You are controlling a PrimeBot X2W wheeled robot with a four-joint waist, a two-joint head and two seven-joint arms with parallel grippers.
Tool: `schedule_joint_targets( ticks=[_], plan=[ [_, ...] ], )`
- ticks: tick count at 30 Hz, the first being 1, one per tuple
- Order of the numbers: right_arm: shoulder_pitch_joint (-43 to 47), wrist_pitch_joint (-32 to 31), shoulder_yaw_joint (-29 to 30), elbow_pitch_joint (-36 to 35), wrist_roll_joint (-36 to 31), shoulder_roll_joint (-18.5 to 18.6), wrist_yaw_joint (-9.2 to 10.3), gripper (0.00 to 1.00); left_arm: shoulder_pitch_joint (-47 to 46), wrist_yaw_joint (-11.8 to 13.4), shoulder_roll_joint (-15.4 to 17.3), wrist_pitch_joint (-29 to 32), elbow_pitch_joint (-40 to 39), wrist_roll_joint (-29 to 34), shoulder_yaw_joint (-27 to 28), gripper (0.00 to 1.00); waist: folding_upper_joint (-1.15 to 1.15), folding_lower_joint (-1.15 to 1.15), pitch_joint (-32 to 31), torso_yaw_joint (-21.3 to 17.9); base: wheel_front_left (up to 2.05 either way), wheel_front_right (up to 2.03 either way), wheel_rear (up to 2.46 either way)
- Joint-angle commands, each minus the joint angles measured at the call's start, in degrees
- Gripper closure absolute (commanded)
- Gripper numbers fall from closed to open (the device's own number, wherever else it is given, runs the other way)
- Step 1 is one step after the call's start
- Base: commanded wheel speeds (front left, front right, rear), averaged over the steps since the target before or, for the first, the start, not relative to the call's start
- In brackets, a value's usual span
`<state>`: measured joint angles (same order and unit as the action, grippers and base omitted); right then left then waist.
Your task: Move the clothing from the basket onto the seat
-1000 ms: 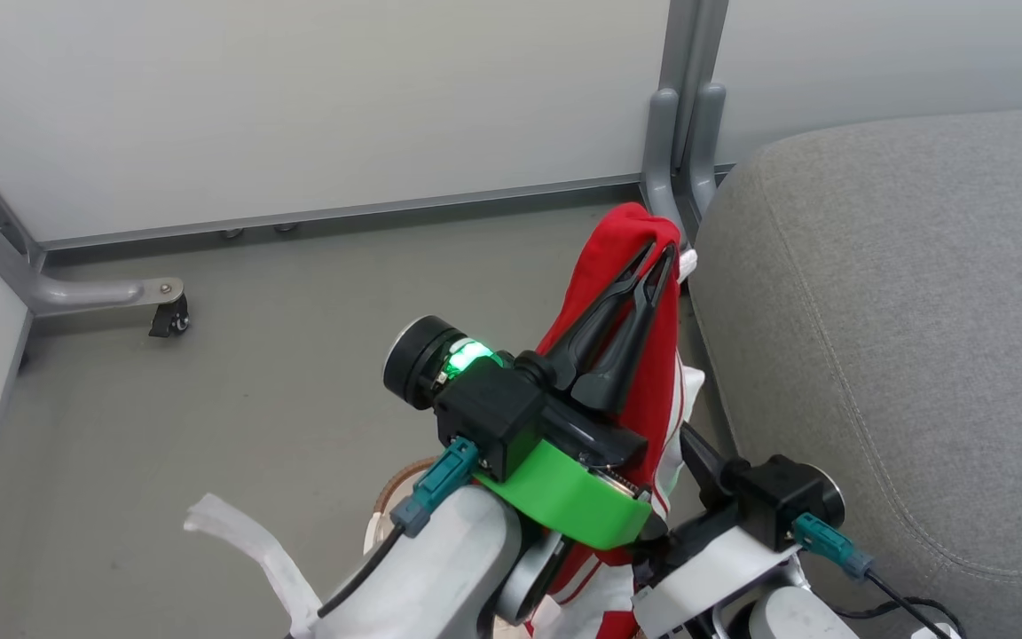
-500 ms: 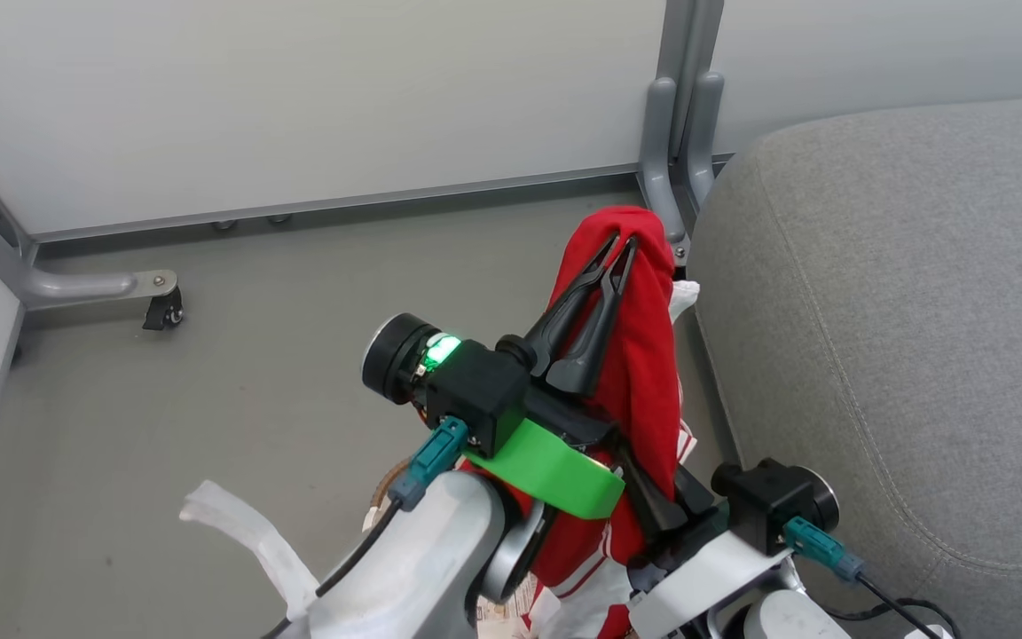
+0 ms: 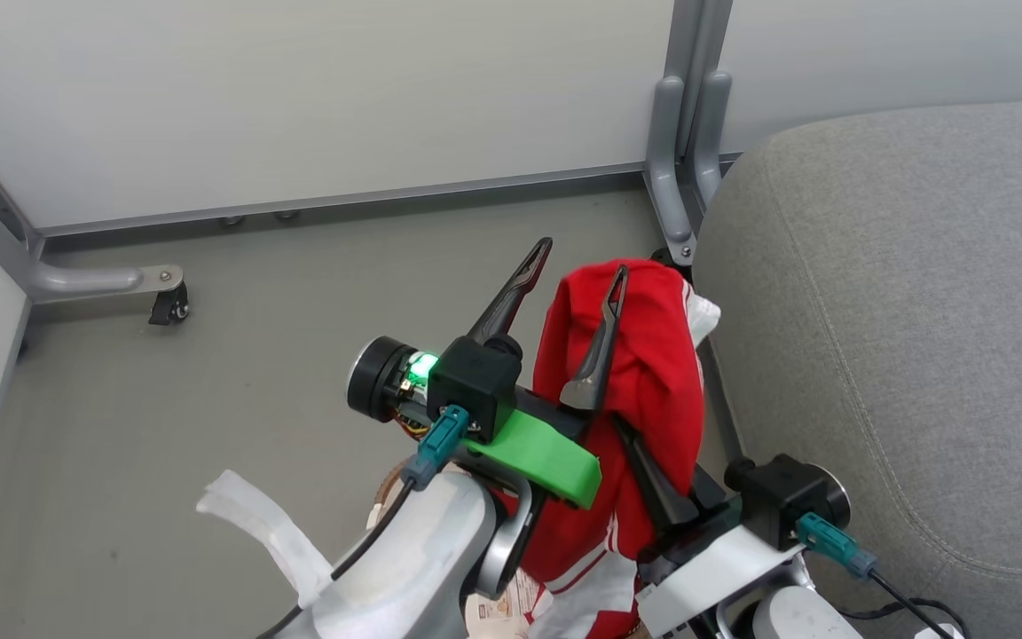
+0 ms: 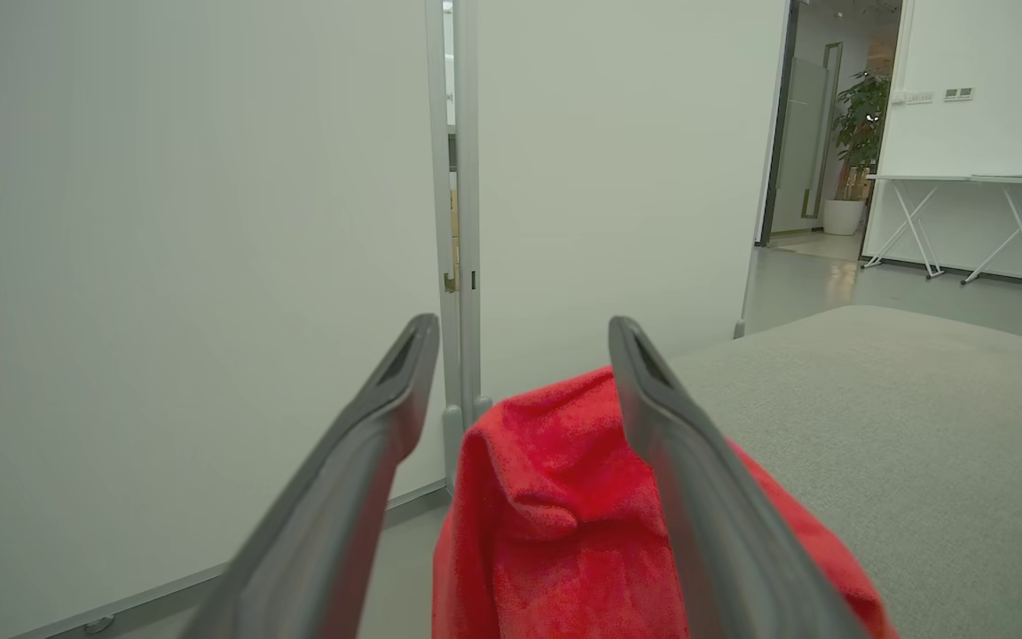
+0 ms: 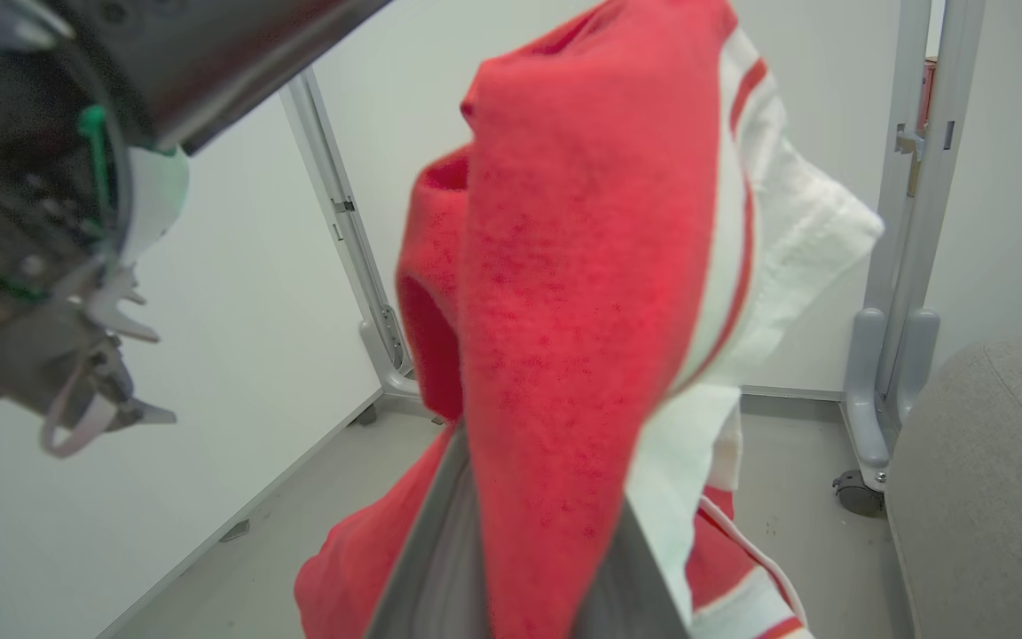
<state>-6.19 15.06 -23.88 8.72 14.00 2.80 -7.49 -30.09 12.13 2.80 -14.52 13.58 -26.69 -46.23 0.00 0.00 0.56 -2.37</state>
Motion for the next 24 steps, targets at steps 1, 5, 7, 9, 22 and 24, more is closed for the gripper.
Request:
schedule_joint_targets(
  ticks=[1, 5, 7, 9, 22, 24],
  plan=[
    [0.2, 0.2, 0.2, -0.1, 0.0, 0.2, 0.0, 1.0, -1.3, 0.3, 0.2, 0.1, 0.4, 0.3, 0.1, 0.0, 0.0, 0.0, 0.0, 0.1, 0.0, 0.0, 0.0],
    [0.2, 0.2, 0.3, -0.1, -0.1, 0.2, 0.0, 1.0, -1.2, 0.3, 0.6, 0.1, 1.0, 0.2, 0.0, 0.0, 0.0, 0.0, 0.1, 0.1, 0.0, 0.0, 0.0],
    [0.2, 0.2, 0.5, -0.1, -0.1, 0.2, 0.0, 1.0, -1.1, -0.1, 0.9, 0.0, 1.2, 0.1, -0.1, 0.0, 0.0, 0.0, 0.2, 0.1, 0.0, 0.0, 0.0],
    [0.2, 0.2, 0.7, -0.2, -0.2, 0.2, 0.0, 1.0, -1.1, -1.2, 1.4, -0.1, 1.3, 0.3, -0.7, 0.0, 0.0, 0.0, 0.2, 0.0, 0.0, 0.0, 0.0],
    [0.8, 0.2, 5.4, -1.1, -1.4, 0.2, 0.0, 1.0, 4.0, -10.6, 6.7, -0.6, 2.0, -4.8, -0.5, 0.0, 0.0, 0.0, 1.9, -1.7, 0.0, 0.0, 0.0],
    [0.9, 0.2, 6.7, -1.5, -1.6, 0.2, 0.0, 1.0, 5.0, -12.3, 7.8, -0.7, 1.6, -4.8, -0.2, 0.0, 0.0, 0.0, 2.3, -2.2, 0.0, 0.0, 0.0]
  ],
)
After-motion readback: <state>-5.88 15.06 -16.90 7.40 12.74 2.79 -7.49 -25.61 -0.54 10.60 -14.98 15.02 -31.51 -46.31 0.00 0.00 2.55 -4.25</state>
